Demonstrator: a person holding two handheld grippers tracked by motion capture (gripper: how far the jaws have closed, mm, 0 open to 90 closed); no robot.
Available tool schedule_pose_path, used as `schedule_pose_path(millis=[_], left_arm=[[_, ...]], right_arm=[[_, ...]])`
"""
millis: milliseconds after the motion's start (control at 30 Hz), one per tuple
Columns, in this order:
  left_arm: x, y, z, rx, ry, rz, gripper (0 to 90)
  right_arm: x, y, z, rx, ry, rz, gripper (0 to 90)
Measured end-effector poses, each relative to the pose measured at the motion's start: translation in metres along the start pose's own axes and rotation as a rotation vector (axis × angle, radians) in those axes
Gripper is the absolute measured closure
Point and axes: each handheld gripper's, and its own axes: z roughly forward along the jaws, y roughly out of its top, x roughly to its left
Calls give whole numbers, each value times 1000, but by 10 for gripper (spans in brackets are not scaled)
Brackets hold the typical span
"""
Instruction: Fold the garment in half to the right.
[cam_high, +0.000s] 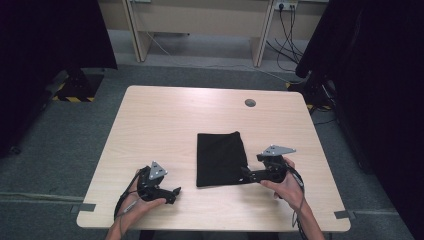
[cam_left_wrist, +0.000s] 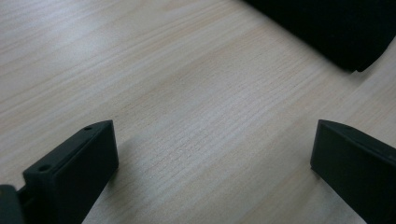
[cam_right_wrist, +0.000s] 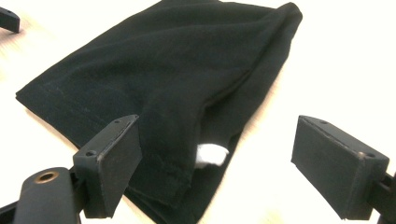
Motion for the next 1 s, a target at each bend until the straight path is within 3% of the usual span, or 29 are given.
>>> schedule_pose_path(millis=[1000], left_arm=[[0,0,0,1,6,-8,0]], right_arm=[[-10,-30,-21,11,-36,63,165]])
